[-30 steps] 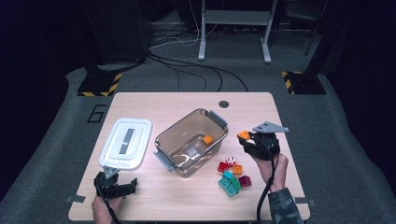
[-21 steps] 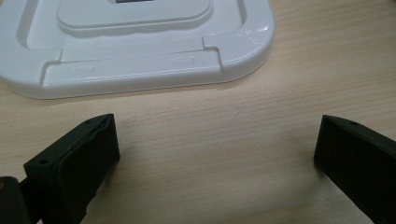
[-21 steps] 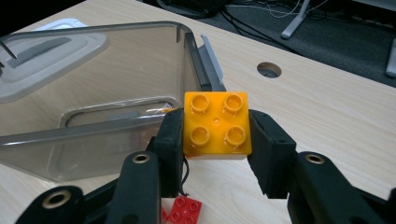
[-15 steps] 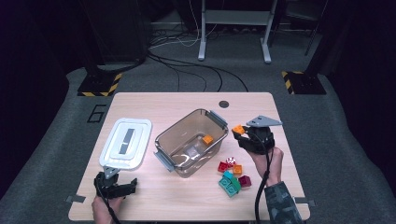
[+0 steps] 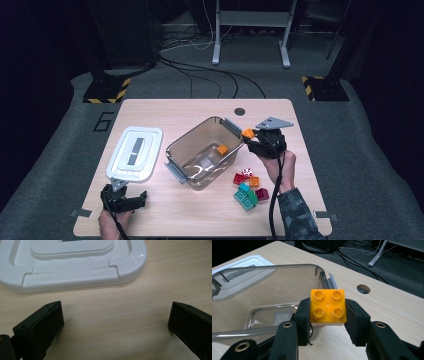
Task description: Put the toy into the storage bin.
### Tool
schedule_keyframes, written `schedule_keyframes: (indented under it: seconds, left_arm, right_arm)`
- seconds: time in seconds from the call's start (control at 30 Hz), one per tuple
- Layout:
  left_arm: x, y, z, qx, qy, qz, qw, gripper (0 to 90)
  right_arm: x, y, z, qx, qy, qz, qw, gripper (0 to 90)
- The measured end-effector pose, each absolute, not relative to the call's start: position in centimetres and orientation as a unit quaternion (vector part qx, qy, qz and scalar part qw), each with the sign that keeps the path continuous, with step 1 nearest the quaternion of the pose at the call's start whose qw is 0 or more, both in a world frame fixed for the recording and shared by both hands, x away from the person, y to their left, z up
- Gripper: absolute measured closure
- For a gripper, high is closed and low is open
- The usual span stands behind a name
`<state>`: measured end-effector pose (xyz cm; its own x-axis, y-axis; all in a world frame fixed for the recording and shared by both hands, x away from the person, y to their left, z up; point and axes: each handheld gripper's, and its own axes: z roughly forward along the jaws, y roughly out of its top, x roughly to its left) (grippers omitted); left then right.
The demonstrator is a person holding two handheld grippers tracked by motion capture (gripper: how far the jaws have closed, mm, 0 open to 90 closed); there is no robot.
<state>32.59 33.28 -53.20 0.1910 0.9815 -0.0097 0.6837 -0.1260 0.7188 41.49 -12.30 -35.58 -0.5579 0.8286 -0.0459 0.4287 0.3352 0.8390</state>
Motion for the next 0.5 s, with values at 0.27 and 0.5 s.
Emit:
schedule_keyframes:
  seconds: [0.27, 0.5]
  left_arm:
    - [32.6, 33.3, -53.2, 0.709, 0.587, 0.244, 0.305, 0.0]
    - [32.6, 33.3, -53.2, 0.709, 0.587, 0.245, 0.304, 0.0]
  right_arm:
    - [42.6, -10.9, -35.5, 0.392, 0.788, 0.411, 0.238, 58.6]
    - [43.4, -10.1, -35.6, 0.388, 0.792, 0.411, 0.231, 58.6]
